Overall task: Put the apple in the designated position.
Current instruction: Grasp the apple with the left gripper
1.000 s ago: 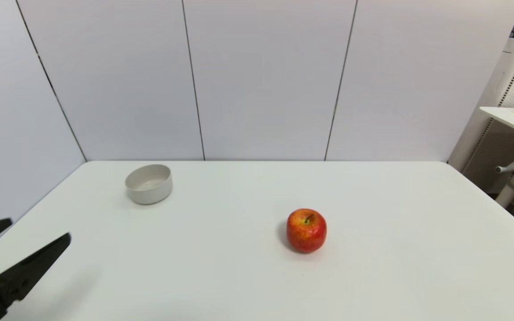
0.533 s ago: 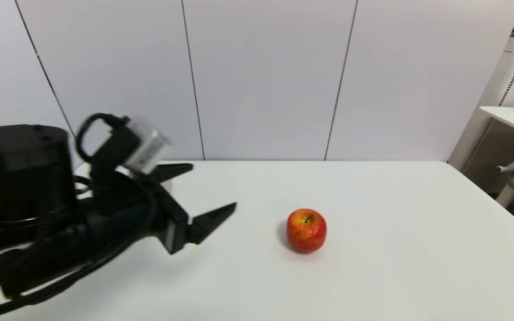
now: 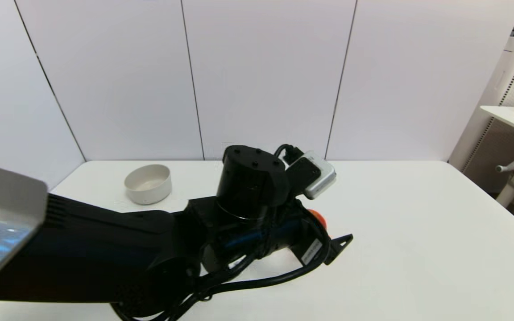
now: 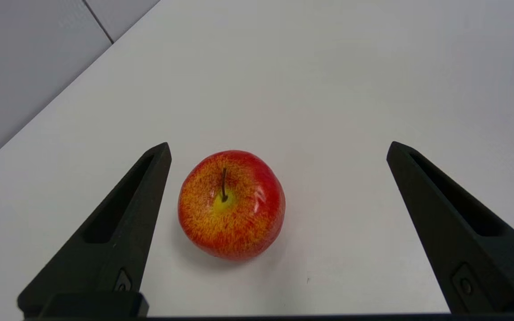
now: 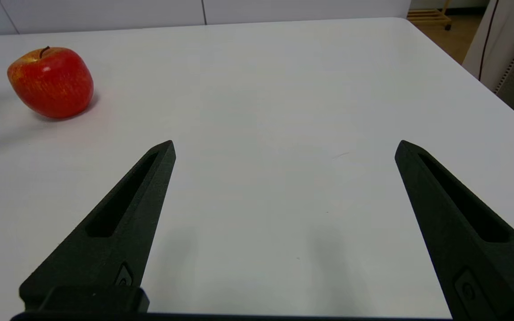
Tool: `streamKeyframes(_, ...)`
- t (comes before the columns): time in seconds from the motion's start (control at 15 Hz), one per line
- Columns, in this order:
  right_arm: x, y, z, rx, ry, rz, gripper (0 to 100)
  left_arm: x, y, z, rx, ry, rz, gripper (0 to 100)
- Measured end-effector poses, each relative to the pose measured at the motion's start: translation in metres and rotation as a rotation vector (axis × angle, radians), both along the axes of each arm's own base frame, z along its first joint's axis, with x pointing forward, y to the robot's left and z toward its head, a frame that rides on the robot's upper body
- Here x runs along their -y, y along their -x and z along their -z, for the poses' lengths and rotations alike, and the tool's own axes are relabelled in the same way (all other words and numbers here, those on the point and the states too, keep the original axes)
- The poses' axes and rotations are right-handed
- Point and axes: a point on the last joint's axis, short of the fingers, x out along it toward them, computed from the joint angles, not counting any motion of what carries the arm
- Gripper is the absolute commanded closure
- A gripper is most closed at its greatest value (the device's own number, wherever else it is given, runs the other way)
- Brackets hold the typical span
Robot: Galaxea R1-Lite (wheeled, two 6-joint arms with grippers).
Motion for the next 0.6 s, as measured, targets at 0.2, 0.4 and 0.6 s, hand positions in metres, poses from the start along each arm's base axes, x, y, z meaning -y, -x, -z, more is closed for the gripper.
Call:
streamKeyframes(0.2,0.000,0.000,0.000,0.000,0.000,0.000,0,0.008,-0.012,0.015,-0.021,-0.023,-0.085,0)
streamKeyframes(0.4,0.000,0.000,0.000,0.000,0.000,0.000,0,0.008,-0.025,0.027,-0.052,-0.032,-0.182,0)
streamKeyframes(0.6,0.000,0.000,0.000,0.000,0.000,0.000,0,0.008,-0.033,0.035,-0.088,-0.036,-0.210,0)
